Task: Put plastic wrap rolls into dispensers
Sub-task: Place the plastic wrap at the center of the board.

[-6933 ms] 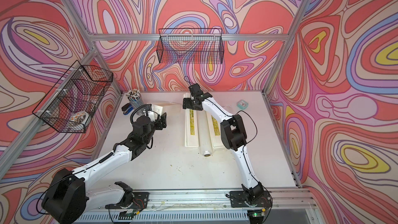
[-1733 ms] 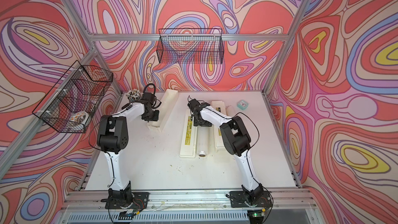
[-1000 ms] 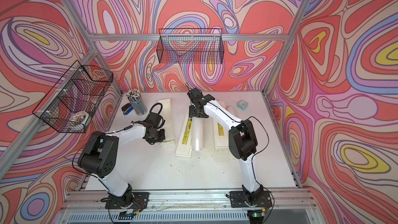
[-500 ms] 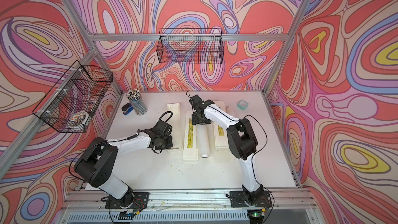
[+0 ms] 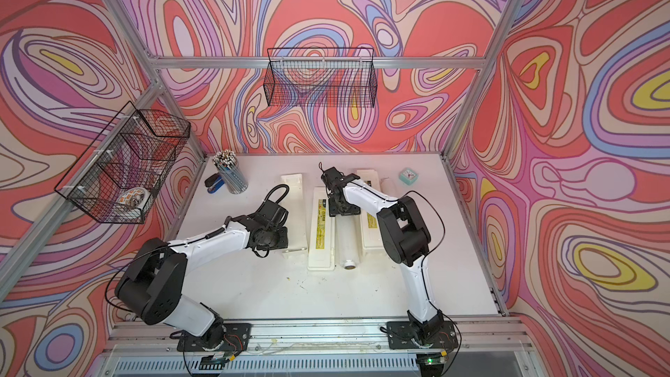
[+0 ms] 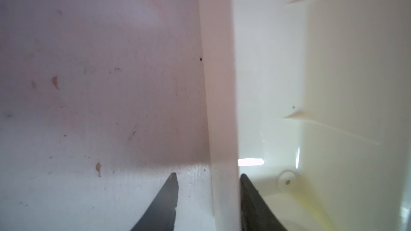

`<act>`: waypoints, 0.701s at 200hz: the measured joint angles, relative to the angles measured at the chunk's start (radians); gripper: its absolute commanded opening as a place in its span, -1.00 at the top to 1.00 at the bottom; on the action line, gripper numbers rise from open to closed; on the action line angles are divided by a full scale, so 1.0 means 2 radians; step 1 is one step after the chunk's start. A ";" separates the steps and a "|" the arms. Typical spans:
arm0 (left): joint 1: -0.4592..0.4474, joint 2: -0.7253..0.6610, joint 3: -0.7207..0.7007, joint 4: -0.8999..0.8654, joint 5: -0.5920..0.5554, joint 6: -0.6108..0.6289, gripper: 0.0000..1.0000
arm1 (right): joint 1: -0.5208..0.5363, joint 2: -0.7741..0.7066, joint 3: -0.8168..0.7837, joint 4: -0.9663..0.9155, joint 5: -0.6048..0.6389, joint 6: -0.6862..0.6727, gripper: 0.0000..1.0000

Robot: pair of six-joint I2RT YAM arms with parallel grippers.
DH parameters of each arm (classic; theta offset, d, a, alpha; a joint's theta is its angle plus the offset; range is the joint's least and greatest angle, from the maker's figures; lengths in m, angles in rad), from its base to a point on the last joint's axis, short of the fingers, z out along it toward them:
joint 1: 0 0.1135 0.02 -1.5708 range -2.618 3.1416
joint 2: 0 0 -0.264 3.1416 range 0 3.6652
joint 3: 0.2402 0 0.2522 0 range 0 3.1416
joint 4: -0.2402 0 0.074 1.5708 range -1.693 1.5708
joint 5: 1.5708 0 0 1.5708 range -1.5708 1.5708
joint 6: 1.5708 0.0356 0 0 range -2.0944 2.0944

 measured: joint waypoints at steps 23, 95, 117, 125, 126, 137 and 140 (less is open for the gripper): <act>0.005 -0.022 0.030 -0.008 -0.008 0.017 0.00 | 0.000 0.000 -0.007 0.011 0.000 0.007 -0.82; 0.065 -0.047 0.058 -0.027 -0.011 0.050 -0.01 | 0.000 -0.023 -0.065 0.025 -0.030 0.027 -0.96; 0.077 -0.047 0.058 -0.031 -0.010 0.058 -0.01 | 0.000 -0.033 -0.078 0.027 -0.038 0.030 -0.81; 0.081 -0.047 0.058 -0.032 -0.010 0.060 -0.01 | 0.000 -0.033 -0.080 0.027 -0.039 0.031 -0.72; 0.082 -0.047 0.058 -0.033 -0.010 0.060 -0.01 | 0.000 -0.033 -0.080 0.027 -0.040 0.030 -0.71; 0.086 -0.047 0.058 -0.034 -0.009 0.062 -0.01 | 0.000 -0.033 -0.083 0.027 -0.043 0.033 -0.56; 0.087 -0.047 0.058 -0.034 -0.009 0.064 -0.01 | 0.000 -0.033 -0.084 0.027 -0.043 0.030 -0.53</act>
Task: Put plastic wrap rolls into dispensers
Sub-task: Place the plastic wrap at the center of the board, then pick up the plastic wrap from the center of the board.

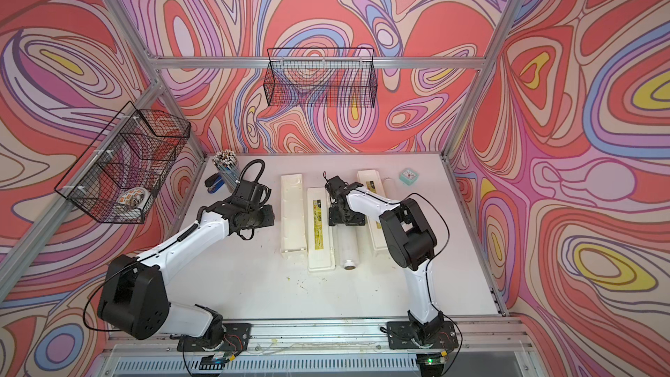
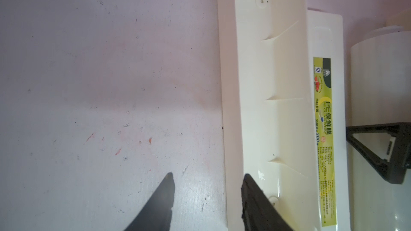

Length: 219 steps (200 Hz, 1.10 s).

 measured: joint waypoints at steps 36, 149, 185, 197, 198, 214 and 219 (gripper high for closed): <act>0.011 0.000 0.000 0.000 0.002 0.006 -0.01 | 0.001 0.000 -0.001 0.003 -0.003 0.005 -0.18; 0.034 0.062 0.000 0.014 0.043 0.013 0.03 | 0.001 -0.063 0.064 -0.069 -0.022 -0.016 0.48; 0.034 0.086 -0.011 0.033 0.067 0.015 0.04 | 0.002 -0.064 0.134 -0.072 -0.043 -0.020 0.51; 0.034 0.093 -0.017 0.045 0.080 0.015 0.05 | 0.004 -0.061 0.159 -0.073 -0.049 -0.020 0.51; 0.034 0.093 -0.018 0.046 0.080 0.015 0.05 | 0.005 -0.061 0.161 -0.073 -0.050 -0.020 0.51; 0.034 0.096 -0.029 0.060 0.095 0.015 0.05 | 0.013 -0.045 0.203 -0.071 -0.056 -0.022 0.52; 0.034 0.096 -0.032 0.063 0.097 0.015 0.05 | 0.016 -0.039 0.215 -0.068 -0.058 -0.022 0.52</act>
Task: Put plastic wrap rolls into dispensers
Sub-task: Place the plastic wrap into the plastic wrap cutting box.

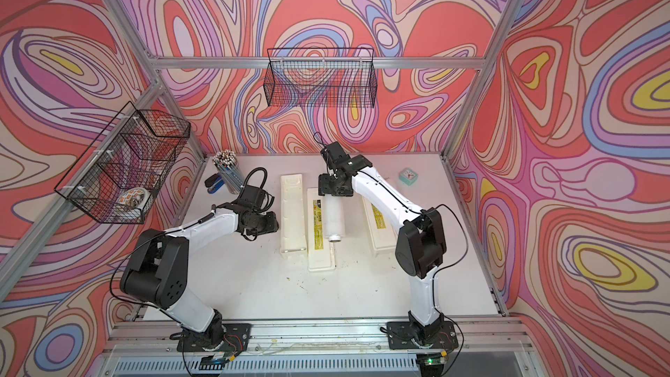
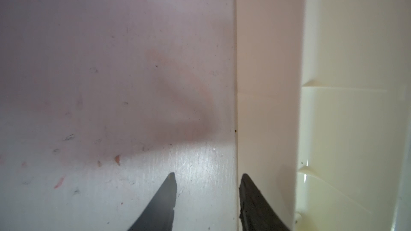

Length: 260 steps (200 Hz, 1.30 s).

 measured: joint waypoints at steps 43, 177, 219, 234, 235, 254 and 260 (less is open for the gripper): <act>0.000 -0.005 -0.007 0.002 -0.005 0.006 0.04 | 0.037 0.091 0.110 0.026 -0.027 0.000 0.52; 0.023 -0.046 0.007 -0.042 -0.037 0.026 0.03 | 0.066 0.169 0.141 0.077 -0.053 0.050 0.54; 0.026 -0.045 0.012 -0.051 -0.037 0.026 0.03 | 0.067 0.175 0.144 0.085 -0.053 0.066 0.60; 0.026 -0.045 0.015 -0.051 -0.038 0.026 0.01 | 0.068 0.182 0.140 0.089 -0.050 0.070 0.58; 0.026 -0.045 0.016 -0.051 -0.038 0.026 0.00 | 0.068 0.182 0.139 0.090 -0.049 0.070 0.58; 0.027 -0.045 0.018 -0.053 -0.039 0.026 -0.01 | 0.070 0.183 0.120 0.093 -0.039 0.072 0.53; 0.028 -0.045 0.018 -0.053 -0.039 0.026 -0.02 | 0.071 0.183 0.114 0.093 -0.036 0.074 0.50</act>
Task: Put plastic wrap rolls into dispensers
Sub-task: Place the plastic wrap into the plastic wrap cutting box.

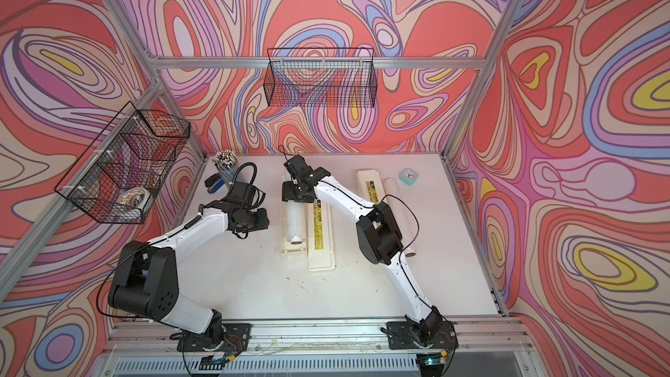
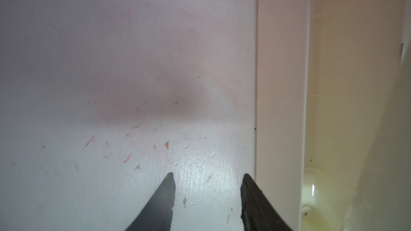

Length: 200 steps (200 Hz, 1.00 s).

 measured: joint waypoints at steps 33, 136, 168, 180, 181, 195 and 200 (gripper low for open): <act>0.001 0.000 0.016 -0.007 0.001 0.000 -0.02 | 0.013 0.011 -0.006 -0.009 0.014 0.000 0.37; 0.001 0.017 0.036 -0.006 0.035 0.000 -0.06 | 0.027 0.034 0.020 -0.046 0.033 0.000 -0.97; 0.001 0.019 0.036 -0.004 0.047 -0.002 -0.08 | 0.026 0.033 0.038 -0.064 0.036 -0.007 -0.97; 0.000 0.019 0.036 -0.001 0.050 -0.002 -0.09 | 0.026 0.033 0.043 -0.072 0.036 -0.010 -0.97; 0.000 0.019 0.036 -0.001 0.050 -0.002 -0.09 | 0.026 0.033 0.044 -0.073 0.037 -0.010 -0.97; -0.002 0.019 0.036 0.003 0.055 -0.004 -0.09 | 0.025 0.027 0.046 -0.077 0.038 -0.014 -0.97; -0.003 0.020 0.036 0.004 0.056 -0.004 -0.09 | 0.025 0.024 0.046 -0.078 0.038 -0.015 -0.97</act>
